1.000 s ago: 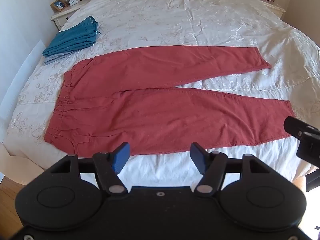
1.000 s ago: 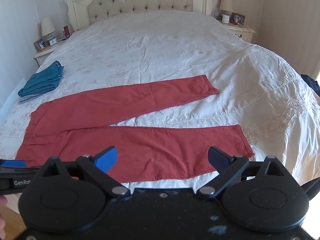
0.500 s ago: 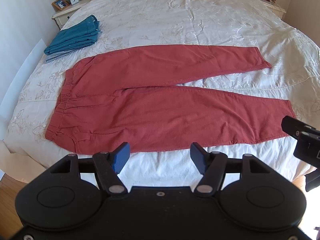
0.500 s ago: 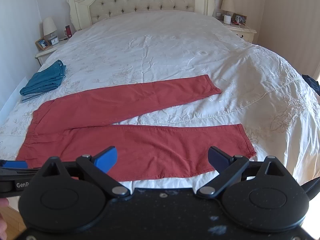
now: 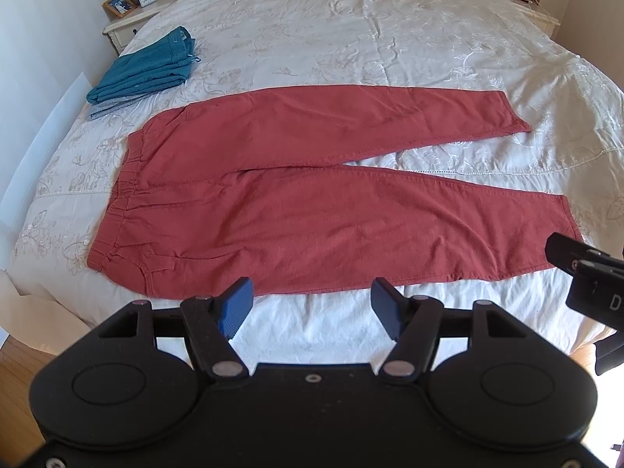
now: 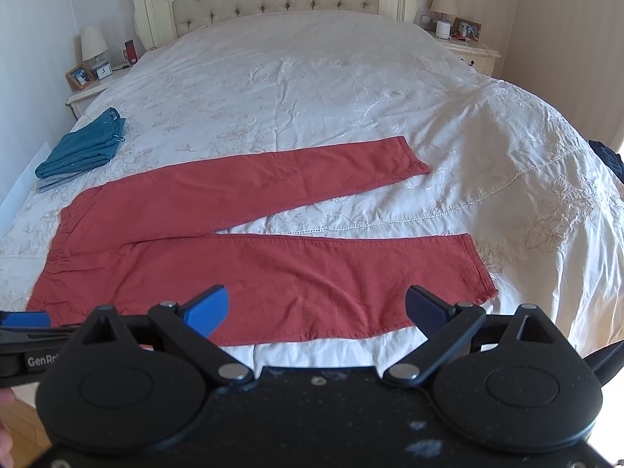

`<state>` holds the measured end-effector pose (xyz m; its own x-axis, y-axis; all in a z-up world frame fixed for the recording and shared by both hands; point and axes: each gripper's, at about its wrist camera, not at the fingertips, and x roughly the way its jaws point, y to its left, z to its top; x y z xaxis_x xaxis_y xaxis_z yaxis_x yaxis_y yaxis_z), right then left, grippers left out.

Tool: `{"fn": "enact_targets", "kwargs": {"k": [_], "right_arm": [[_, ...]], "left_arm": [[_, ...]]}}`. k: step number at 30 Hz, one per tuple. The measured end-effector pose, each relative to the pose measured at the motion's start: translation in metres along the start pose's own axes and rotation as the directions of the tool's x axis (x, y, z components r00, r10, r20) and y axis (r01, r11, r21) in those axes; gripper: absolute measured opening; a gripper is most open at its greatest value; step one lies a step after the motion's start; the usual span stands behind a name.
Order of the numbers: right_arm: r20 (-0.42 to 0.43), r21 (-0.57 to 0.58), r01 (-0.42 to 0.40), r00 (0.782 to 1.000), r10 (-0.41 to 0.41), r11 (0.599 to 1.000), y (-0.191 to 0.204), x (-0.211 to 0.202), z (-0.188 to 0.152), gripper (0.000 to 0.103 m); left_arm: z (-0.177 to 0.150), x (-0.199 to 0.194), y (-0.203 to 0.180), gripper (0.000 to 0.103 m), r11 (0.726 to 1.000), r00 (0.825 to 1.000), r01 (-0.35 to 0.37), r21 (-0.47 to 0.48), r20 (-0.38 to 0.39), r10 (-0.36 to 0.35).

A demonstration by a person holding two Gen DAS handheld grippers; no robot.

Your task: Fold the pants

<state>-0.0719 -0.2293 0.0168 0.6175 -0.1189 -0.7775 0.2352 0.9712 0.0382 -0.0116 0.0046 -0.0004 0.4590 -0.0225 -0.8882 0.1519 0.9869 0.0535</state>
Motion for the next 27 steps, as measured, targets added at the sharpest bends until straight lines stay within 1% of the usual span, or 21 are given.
{"fn": "enact_targets", "kwargs": {"k": [27], "right_arm": [[-0.038, -0.001, 0.009, 0.999, -0.009, 1.000, -0.0010, 0.0099, -0.0001, 0.101]], "left_arm": [[0.0005, 0.0029, -0.0012, 0.068, 1.000, 1.000, -0.004, 0.001, -0.012, 0.004]]}}
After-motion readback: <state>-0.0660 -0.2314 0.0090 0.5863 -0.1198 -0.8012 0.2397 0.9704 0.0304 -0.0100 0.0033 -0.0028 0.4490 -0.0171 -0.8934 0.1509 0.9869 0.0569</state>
